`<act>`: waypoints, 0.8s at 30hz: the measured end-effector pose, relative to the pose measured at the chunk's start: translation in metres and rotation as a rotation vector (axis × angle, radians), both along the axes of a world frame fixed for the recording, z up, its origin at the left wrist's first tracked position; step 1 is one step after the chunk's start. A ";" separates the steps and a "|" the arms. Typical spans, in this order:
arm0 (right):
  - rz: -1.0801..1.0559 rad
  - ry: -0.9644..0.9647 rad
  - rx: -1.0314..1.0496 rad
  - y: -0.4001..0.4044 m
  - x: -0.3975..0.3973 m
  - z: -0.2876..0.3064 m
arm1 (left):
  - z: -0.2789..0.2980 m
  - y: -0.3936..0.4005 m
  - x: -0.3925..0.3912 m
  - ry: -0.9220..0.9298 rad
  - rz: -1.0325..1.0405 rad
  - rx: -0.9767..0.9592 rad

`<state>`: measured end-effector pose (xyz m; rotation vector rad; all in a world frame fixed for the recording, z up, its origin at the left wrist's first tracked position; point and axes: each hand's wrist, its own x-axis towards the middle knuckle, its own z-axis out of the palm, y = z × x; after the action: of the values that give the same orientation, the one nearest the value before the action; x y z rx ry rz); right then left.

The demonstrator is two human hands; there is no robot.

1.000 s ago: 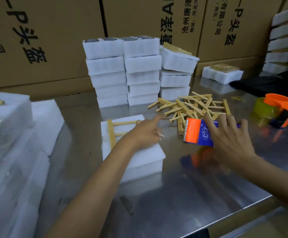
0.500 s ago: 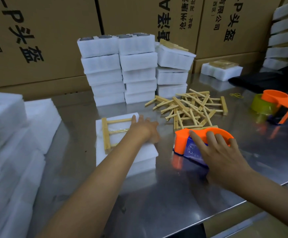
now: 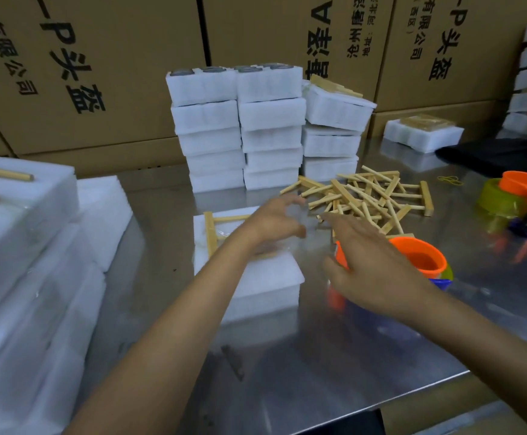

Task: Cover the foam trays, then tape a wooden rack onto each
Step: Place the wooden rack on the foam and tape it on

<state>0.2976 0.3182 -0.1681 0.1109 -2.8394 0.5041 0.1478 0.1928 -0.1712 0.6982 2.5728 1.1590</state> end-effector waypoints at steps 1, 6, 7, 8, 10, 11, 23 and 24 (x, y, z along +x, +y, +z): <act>0.028 -0.050 -0.170 -0.003 -0.008 -0.002 | 0.005 -0.011 0.000 0.047 0.042 0.118; -0.023 -0.359 -0.741 -0.026 -0.057 -0.024 | 0.001 -0.084 0.002 0.209 0.525 0.565; -0.047 -0.376 -0.827 -0.031 -0.066 -0.030 | -0.007 -0.099 0.004 0.179 0.638 0.586; -0.072 -0.381 -0.892 -0.037 -0.073 -0.036 | -0.018 -0.111 0.008 0.114 0.729 0.583; -0.121 -0.358 -0.964 -0.048 -0.079 -0.042 | -0.042 -0.126 0.016 -0.114 0.773 0.581; -0.142 -0.342 -0.985 -0.051 -0.081 -0.045 | -0.054 -0.128 0.020 -0.233 0.741 0.616; -0.266 -0.473 -1.422 -0.060 -0.072 -0.039 | -0.088 -0.116 0.029 -0.492 0.470 0.890; -0.256 -0.466 -1.432 -0.061 -0.071 -0.039 | -0.088 -0.116 0.029 -0.483 0.453 0.904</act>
<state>0.2270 0.2572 -0.2071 -0.6736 -2.0508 2.4695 0.1772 0.0767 -0.2594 -0.0805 1.7581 2.3235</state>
